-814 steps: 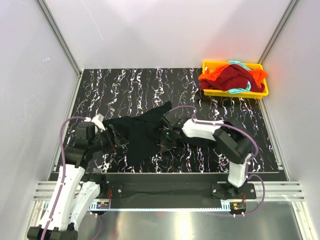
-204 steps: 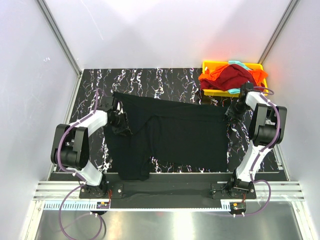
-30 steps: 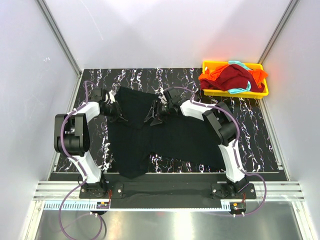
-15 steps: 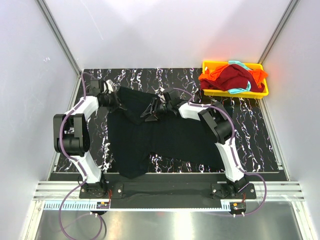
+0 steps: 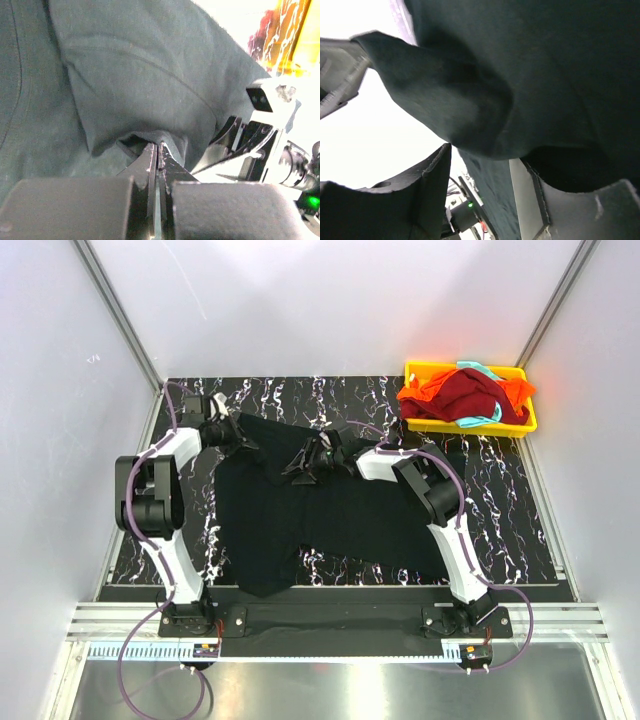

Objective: Fold and stack the t-shirts
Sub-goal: Fold the tshirt

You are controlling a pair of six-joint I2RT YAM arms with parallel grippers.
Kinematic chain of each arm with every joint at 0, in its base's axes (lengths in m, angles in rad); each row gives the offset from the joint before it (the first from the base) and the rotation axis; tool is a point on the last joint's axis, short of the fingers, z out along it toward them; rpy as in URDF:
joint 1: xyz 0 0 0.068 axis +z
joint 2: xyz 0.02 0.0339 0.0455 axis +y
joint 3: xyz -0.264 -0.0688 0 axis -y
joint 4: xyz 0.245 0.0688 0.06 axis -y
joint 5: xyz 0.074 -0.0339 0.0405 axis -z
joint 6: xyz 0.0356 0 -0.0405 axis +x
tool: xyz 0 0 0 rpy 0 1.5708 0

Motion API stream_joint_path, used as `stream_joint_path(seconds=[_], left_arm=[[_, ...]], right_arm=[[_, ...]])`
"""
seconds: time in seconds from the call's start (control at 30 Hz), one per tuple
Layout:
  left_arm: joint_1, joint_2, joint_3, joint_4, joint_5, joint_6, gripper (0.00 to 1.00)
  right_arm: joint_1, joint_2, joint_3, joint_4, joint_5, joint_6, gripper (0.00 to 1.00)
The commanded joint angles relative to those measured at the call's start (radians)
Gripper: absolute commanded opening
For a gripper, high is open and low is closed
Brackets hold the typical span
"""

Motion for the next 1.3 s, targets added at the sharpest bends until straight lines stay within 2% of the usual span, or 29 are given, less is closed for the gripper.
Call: stream_joint_path(seconds=[0.0,0.07,0.23,0.53,0.77,1.1,1.27], left_arm=[[0.000,0.038,0.067,0.121,0.033,-0.038,0.01],[0.000,0.056,0.083,0.165,0.036,-0.058,0.01],[0.001,0.099,0.121,0.256,0.030,-0.095,0.01],[0.004,0.174,0.162,0.320,0.036,-0.155,0.01],[0.006,0.187,0.156,0.334,0.035,-0.158,0.01],[0.009,0.213,0.162,0.373,0.044,-0.172,0.02],[0.007,0.214,0.152,0.399,0.056,-0.190,0.02]], right_arm=[[0.012,-0.056,0.010,-0.034,0.041,-0.051,0.56],[0.012,-0.052,0.010,-0.038,0.041,-0.050,0.51],[0.018,-0.050,0.005,-0.025,0.047,-0.051,0.49],[0.040,-0.010,0.032,0.039,0.136,0.030,0.36],[0.052,-0.009,0.044,0.032,0.269,0.069,0.38],[0.084,0.050,0.134,-0.021,0.357,0.095,0.41],[0.104,0.031,0.121,-0.068,0.426,0.115,0.40]])
